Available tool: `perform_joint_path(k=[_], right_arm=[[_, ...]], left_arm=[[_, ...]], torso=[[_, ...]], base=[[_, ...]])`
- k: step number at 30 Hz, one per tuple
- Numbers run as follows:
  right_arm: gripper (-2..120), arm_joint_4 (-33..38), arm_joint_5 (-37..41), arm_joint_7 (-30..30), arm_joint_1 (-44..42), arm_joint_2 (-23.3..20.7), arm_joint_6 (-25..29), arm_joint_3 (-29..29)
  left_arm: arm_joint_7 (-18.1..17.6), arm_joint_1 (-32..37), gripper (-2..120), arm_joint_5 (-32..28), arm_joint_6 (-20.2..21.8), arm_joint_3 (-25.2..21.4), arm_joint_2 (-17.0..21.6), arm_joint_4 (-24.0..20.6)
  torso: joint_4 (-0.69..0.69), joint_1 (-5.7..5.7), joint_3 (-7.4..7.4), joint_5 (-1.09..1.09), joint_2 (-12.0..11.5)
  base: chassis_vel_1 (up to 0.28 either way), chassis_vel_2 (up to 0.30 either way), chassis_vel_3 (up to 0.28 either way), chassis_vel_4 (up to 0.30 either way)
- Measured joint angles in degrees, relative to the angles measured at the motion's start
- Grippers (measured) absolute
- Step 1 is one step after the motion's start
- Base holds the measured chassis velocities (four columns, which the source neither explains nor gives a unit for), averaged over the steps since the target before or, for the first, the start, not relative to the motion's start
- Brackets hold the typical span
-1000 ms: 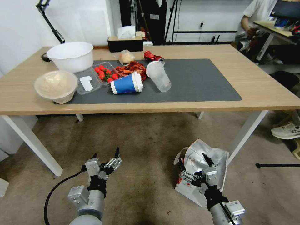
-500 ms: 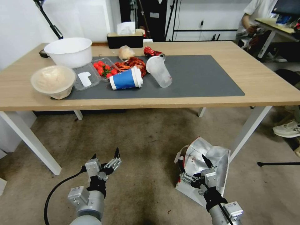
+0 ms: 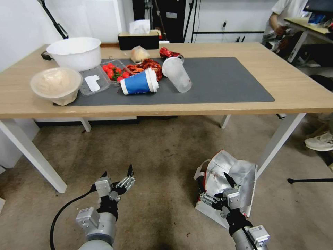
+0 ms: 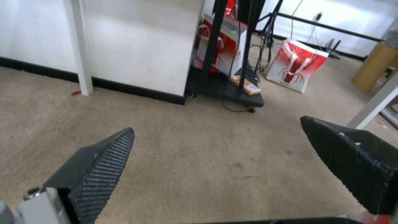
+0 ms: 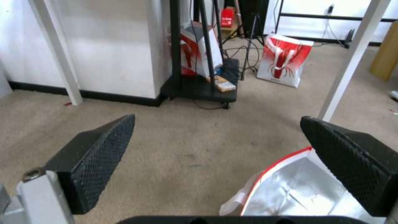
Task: Pick up the food delivery bag from the floor and place it on the table.
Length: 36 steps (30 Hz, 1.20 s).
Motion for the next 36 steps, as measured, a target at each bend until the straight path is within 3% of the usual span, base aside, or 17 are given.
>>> perform_joint_path(k=[36], right_arm=[[100,-1.1,-0.2,-0.4,0.0,0.0,0.8,0.3]], left_arm=[[0.2,-0.1,100,0.4,-0.2,-0.1,0.3,0.3]], torso=[[0.00,-2.50,-5.73,0.00,-8.2]], base=[[0.000,0.000,0.000,0.000]])
